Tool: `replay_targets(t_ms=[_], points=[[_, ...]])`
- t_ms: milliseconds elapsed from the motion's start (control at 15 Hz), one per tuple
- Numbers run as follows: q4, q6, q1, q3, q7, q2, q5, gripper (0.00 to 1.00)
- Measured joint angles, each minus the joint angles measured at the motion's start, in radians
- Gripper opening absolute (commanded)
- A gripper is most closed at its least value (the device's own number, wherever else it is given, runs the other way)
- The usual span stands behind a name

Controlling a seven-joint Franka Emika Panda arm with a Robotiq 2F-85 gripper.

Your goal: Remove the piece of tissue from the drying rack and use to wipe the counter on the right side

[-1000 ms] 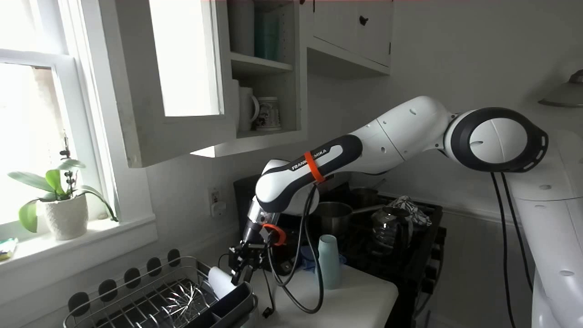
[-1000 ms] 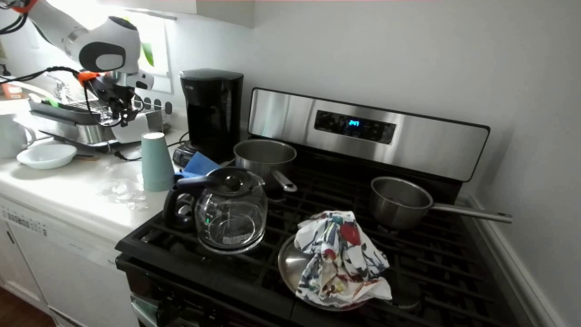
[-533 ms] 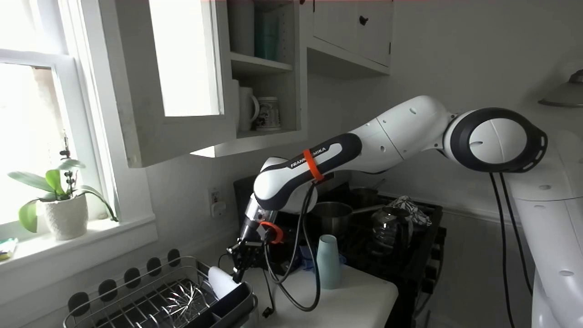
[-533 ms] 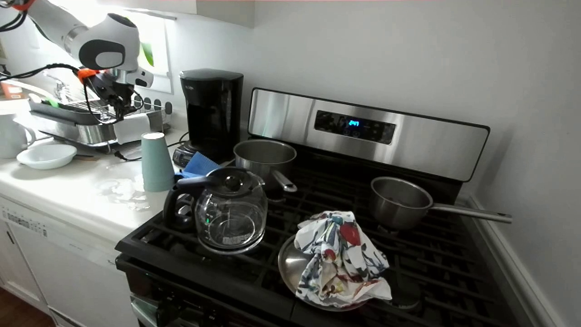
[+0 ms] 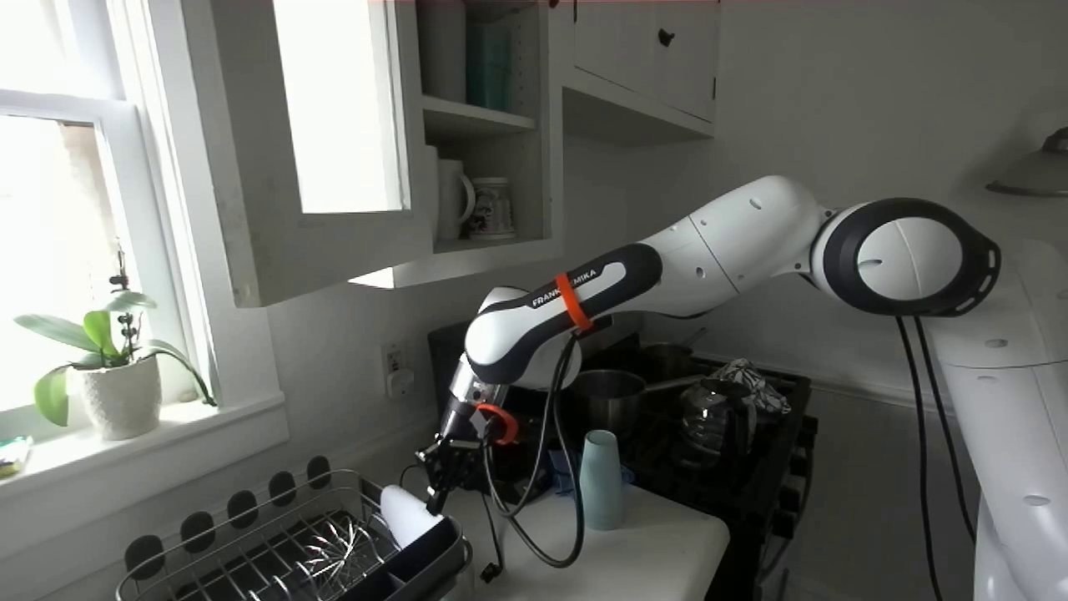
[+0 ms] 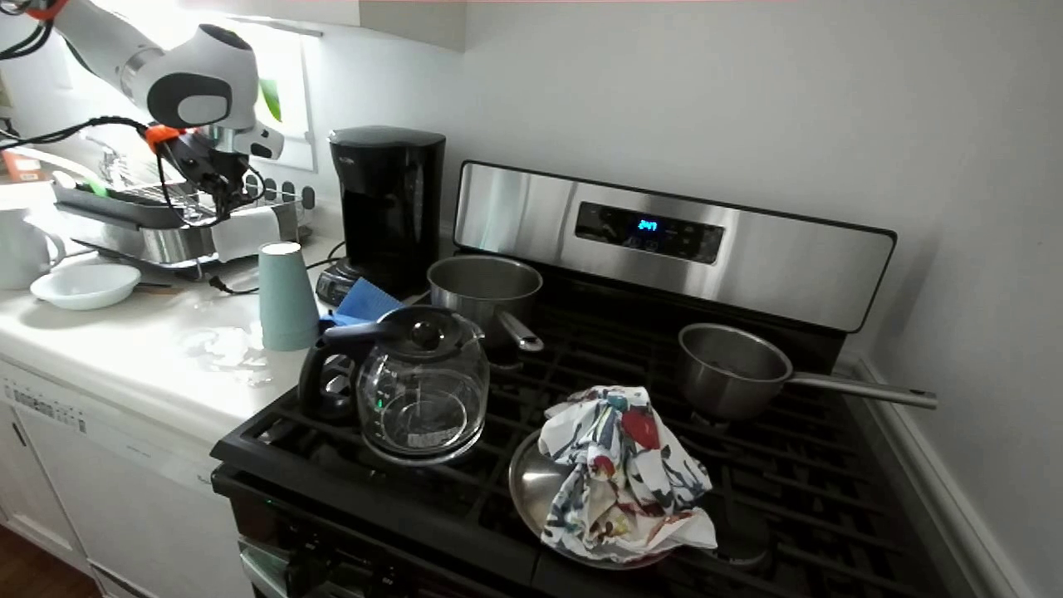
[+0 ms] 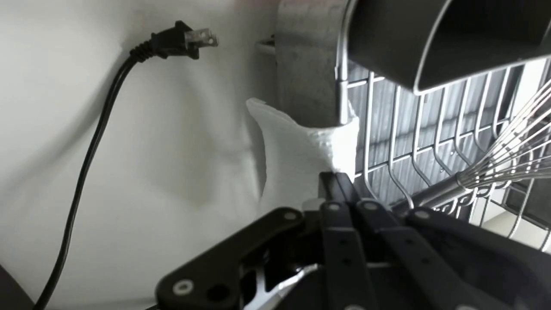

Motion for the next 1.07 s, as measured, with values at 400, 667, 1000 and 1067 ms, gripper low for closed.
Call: replay_targets(t_ms=[400, 667, 1000, 1067], points=[[-0.026, 0.004, -0.009, -0.002, 0.000, -0.055, 0.000, 0.00], [-0.092, 0.004, -0.014, -0.009, 0.000, -0.125, -0.003, 0.00], [-0.202, 0.004, -0.017, -0.029, -0.002, -0.219, -0.009, 0.00], [-0.224, 0.004, -0.020, -0.034, -0.004, -0.238, -0.010, 0.00]])
